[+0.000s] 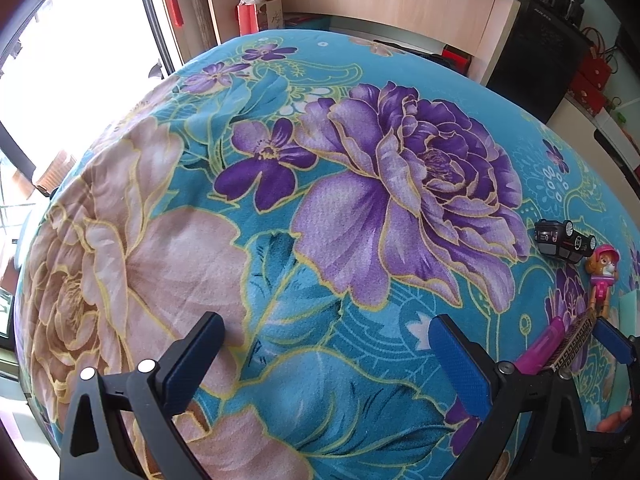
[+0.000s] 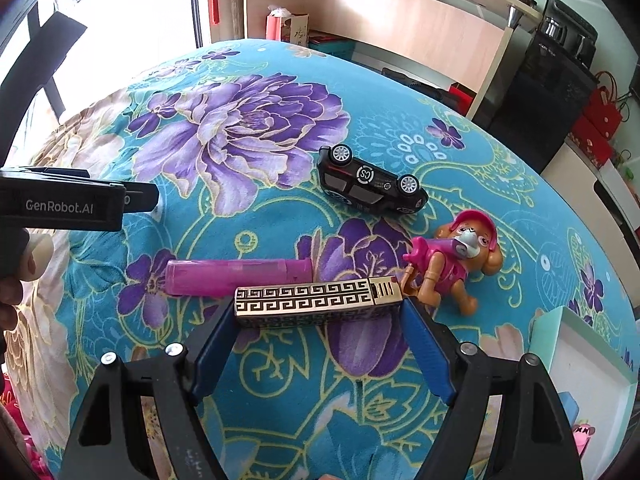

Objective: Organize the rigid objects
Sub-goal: 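Grasp the gold patterned bar with the right tool, then grasp the pink tube with the left tool while the right tool holds the gold bar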

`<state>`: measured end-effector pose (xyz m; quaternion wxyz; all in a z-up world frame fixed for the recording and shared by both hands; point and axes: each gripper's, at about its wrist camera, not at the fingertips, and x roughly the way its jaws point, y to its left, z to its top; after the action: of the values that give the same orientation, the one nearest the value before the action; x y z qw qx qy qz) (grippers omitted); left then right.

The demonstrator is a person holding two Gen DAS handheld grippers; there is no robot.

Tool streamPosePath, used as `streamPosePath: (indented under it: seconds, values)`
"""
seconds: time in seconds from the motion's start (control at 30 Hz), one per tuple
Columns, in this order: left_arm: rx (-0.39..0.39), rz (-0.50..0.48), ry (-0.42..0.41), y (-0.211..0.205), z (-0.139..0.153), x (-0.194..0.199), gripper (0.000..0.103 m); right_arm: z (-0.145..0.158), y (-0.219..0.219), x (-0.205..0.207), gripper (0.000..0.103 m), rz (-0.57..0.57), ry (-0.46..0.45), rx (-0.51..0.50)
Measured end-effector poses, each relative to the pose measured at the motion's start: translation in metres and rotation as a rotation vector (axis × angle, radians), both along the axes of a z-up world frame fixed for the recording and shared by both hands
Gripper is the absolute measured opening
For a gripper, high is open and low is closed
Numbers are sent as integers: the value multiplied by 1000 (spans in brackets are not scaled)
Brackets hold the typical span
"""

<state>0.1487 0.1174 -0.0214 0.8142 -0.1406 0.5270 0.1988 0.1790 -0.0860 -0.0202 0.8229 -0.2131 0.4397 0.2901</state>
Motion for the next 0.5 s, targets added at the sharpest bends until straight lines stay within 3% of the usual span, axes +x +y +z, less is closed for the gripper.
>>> streamPosePath:
  seconds: [0.5]
  values:
    - [-1,-2,-1,0,0,0,103,1,8,5,83,106,13,-76]
